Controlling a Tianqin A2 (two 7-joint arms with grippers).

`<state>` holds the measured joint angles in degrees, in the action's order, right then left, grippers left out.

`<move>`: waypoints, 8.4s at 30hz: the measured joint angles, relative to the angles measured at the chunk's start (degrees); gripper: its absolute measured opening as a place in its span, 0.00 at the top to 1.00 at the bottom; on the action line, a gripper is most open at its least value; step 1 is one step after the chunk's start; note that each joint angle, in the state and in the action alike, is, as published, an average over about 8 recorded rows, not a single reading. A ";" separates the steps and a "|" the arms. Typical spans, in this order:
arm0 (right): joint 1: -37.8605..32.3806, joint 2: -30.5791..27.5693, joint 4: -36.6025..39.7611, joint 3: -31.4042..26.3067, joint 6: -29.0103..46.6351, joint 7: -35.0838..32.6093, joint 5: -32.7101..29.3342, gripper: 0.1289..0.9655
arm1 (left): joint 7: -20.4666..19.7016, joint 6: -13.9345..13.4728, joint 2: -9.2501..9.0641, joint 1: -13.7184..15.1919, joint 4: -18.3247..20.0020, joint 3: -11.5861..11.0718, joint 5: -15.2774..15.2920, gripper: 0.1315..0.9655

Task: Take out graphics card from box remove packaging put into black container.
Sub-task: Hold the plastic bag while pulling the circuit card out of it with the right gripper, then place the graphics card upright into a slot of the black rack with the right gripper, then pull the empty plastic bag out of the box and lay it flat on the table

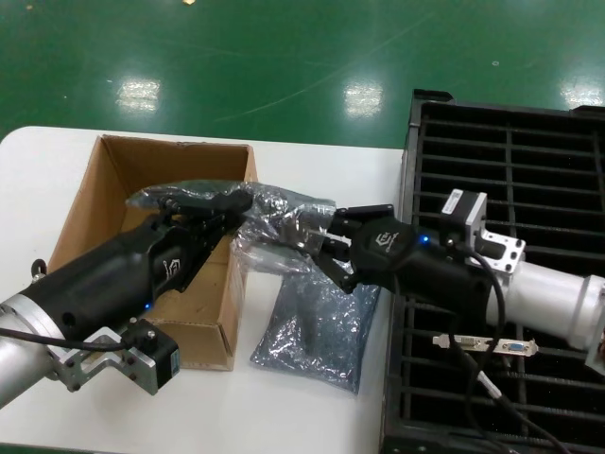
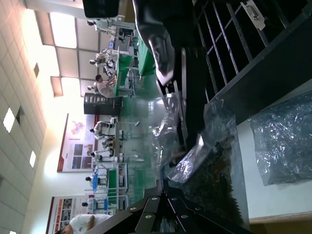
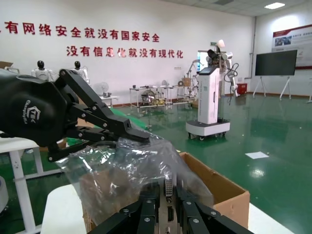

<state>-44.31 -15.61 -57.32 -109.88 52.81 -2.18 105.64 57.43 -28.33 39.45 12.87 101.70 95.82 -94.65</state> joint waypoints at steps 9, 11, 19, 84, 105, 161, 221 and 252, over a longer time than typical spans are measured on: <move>4.03 -3.77 -8.74 0.27 -0.65 1.62 0.16 0.93 | 0.00 0.00 0.00 0.00 0.00 0.00 0.00 0.99; 4.95 -4.76 -10.66 0.33 -0.84 1.90 0.13 0.93 | 0.00 0.00 0.00 0.00 0.00 0.00 0.00 0.99; 10.22 -10.66 -19.78 1.93 -1.76 2.43 0.25 0.93 | 0.00 0.00 0.00 0.00 0.00 0.00 0.00 0.99; -0.33 -42.72 -37.28 1.93 17.89 23.50 -12.68 0.93 | 0.00 0.00 0.00 0.00 0.00 0.00 0.00 0.99; -5.80 -40.29 -36.83 -2.64 23.54 26.13 -15.47 0.93 | 0.00 -0.01 0.00 0.00 0.00 0.00 0.01 0.99; -16.20 -34.62 -25.12 -10.75 34.92 24.40 -20.13 0.93 | 0.00 -0.01 -0.01 0.00 0.00 -0.01 0.01 0.99; -14.86 -32.85 -25.40 -8.75 31.39 21.87 -18.98 0.69 | 0.00 -0.01 -0.01 0.00 0.00 -0.01 0.01 0.99; -3.54 -30.29 -14.08 4.66 11.01 13.44 -10.14 0.08 | 0.00 -0.01 -0.01 0.00 0.00 -0.01 0.01 0.99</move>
<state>-47.85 -45.90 -71.41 -105.23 63.82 11.26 95.50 57.42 -28.33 39.45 12.87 101.69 95.81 -94.64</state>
